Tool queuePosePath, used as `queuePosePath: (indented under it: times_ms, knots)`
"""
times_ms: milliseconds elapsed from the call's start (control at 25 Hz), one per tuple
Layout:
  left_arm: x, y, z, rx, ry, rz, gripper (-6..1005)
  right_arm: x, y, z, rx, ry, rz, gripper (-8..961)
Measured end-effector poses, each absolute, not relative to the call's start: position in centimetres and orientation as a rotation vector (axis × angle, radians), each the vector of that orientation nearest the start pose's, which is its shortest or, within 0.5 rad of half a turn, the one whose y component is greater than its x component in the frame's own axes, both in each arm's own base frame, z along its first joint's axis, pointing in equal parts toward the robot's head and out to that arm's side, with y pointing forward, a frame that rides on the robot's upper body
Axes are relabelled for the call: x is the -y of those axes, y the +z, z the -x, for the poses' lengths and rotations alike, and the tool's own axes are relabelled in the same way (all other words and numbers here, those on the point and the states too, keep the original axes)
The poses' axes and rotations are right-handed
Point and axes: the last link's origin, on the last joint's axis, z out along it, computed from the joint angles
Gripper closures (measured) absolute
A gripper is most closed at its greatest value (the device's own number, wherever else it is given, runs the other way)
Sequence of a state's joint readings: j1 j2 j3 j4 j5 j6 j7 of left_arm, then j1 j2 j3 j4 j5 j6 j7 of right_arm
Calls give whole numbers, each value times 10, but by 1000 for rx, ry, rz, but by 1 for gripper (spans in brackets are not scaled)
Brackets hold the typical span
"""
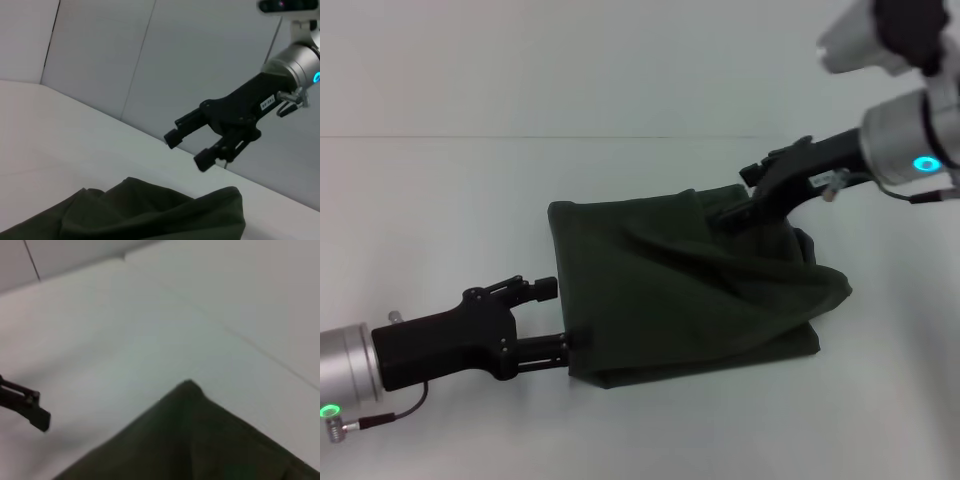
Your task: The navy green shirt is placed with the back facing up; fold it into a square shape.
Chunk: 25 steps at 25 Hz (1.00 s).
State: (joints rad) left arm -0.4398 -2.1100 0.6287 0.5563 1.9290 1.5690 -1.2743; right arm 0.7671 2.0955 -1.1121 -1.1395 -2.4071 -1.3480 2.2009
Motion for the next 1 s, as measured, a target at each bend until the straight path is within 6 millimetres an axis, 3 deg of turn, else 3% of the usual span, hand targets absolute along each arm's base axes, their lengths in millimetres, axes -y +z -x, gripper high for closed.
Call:
queuePosePath:
  times_ms: [240,440,1000]
  knots:
    - [-296,-17,286,700,-854,2605,90,-418,-21,-110,-492,-357,2651,72]
    - [-295,-19,287,693,-850,2608,90,-415,-39,-97,-350,-469,2632,72]
    - [-289,-23,289,720,-863,2597,90,-417,-72,-115,-266,-530,2595,98]
